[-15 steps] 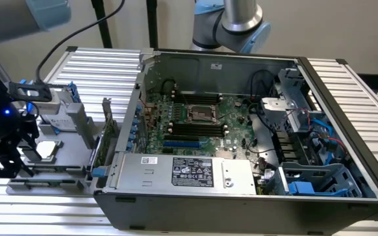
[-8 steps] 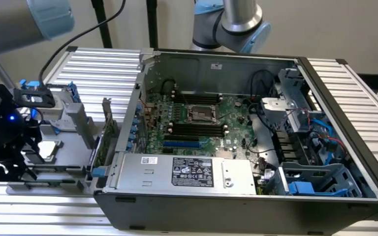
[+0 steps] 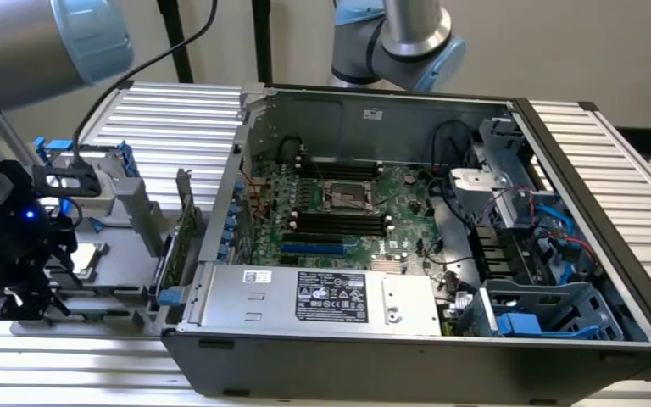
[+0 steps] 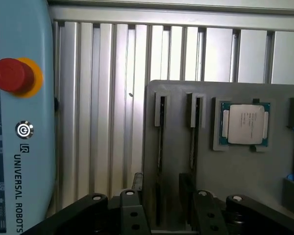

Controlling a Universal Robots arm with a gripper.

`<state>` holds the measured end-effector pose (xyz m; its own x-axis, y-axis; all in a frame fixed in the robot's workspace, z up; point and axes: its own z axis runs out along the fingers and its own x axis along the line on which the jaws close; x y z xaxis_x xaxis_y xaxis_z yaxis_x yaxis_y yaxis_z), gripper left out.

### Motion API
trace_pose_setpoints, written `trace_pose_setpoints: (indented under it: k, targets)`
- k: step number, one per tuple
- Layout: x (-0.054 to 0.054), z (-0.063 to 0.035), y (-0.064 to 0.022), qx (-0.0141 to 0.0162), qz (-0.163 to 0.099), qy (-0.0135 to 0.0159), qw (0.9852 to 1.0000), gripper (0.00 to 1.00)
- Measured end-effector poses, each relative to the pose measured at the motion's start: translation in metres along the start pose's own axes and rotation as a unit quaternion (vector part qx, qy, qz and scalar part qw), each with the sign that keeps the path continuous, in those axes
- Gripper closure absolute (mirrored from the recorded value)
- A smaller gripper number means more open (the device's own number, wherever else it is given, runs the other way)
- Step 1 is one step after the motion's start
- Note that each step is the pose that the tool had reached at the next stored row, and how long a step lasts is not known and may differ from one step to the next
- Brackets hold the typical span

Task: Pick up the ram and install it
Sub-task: 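Pick up the ram and move it above insertion slot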

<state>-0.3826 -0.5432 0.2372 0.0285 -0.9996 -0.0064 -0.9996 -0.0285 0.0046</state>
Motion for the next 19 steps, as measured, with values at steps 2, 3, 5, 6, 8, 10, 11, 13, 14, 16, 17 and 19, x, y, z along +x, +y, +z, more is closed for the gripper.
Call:
trace_pose_setpoints:
  k: [2,3,5,6,8,10,11,13,14,16,17,19]
  targets:
    - [0.0,0.0037,0.0,0.0,0.0,0.0,1.0,0.58]
    - [0.0,0.0056,0.0,0.0,0.0,0.0,1.0,0.58]
    - [0.0,0.009,-0.0001,0.0,0.0,0.0,1.0,0.58]
    - [0.0,0.0109,-0.0001,-0.0001,0.0,0.0,1.0,0.58]
    - [0.0,0.0145,-0.0001,0.0,0.0,0.0,1.0,0.58]
    - [0.0,0.0183,-0.0001,0.0,0.0,0.0,1.0,0.58]
    - [0.0,0.02,-0.0001,0.0,0.0,0.0,1.0,0.58]
    - [0.0,0.0238,-0.0001,0.0,0.0,0.0,1.0,0.58]
    - [0.0,0.0255,-0.0001,0.0,0.0,0.0,1.0,0.58]
    - [-0.001,0.029,-0.0002,-0.0001,0.0,0.0,1.0,0.58]
    - [-0.001,0.0309,-0.0002,0.0,0.0,0.0001,1.0,0.58]
    - [-0.002,0.0346,-0.0002,0.0,0.0,0.0007,1.0,0.58]
